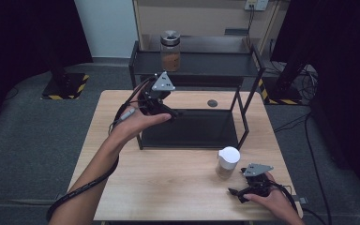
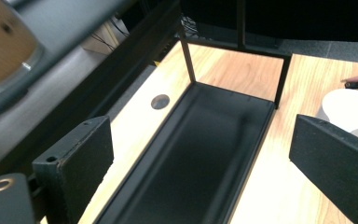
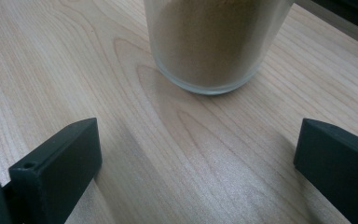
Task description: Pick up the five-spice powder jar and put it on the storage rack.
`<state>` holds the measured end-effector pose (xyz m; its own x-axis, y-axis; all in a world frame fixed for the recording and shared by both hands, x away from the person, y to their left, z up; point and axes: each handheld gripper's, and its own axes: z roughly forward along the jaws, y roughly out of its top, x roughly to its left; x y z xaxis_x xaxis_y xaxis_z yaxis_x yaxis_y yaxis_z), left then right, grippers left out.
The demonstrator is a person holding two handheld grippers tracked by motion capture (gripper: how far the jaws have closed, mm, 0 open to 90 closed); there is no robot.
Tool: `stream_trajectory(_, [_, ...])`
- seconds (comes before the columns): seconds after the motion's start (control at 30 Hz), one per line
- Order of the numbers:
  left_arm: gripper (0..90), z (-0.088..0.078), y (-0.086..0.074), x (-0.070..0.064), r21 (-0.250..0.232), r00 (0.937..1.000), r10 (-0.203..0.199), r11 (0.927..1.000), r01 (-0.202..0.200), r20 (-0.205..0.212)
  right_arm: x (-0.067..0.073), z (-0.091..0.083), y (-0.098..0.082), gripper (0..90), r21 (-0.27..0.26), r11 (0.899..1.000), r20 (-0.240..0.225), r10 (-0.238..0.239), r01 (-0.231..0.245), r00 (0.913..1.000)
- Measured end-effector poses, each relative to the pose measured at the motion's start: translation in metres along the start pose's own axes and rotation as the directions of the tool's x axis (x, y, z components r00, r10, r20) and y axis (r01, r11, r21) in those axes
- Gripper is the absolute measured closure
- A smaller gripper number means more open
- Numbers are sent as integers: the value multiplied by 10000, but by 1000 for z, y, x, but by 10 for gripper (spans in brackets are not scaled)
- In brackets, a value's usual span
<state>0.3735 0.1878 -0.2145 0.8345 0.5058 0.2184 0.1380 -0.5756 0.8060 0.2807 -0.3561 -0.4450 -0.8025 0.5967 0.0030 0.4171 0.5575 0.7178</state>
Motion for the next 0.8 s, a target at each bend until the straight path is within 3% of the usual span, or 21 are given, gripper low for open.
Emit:
stream_trajectory(0.57, [43, 31, -37, -11, 544, 9983, -308, 9981, 281, 495, 0, 0, 0, 14, 24, 10000, -11, 21, -21, 10000])
stream_trajectory(0.8, [45, 38, -52, -22, 699, 9972, -453, 9967, 412, 593, 0, 0, 0, 14, 19, 10000, -11, 20, -20, 10000])
